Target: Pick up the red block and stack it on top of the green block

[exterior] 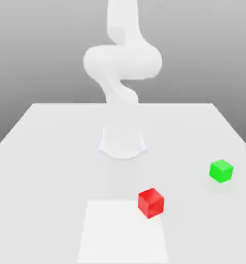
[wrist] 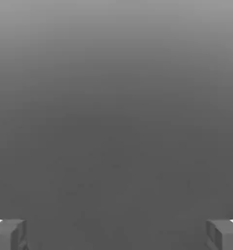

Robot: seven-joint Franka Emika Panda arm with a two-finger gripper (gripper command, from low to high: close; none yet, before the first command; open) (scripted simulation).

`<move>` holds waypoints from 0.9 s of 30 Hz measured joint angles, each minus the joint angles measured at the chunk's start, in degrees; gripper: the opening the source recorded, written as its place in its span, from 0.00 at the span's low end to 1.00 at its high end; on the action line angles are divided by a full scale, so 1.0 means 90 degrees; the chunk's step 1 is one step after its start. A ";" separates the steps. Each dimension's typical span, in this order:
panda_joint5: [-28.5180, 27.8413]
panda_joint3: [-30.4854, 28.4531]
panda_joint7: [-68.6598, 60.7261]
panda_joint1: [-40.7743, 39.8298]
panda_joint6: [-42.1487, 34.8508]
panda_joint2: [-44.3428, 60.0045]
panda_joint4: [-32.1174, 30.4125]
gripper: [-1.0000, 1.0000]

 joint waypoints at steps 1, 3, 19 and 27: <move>0.0006 -0.0005 -0.0101 0.0069 0.0155 0.0213 -0.0185 0.50; 0.0017 -0.0013 -0.0298 0.0206 0.0460 0.0633 -0.0547 0.50; -0.0009 0.0116 -0.1790 0.1128 0.3271 0.4524 -0.3259 0.50; -0.0074 0.0046 -0.1774 0.1199 0.4424 0.5887 -0.3131 0.00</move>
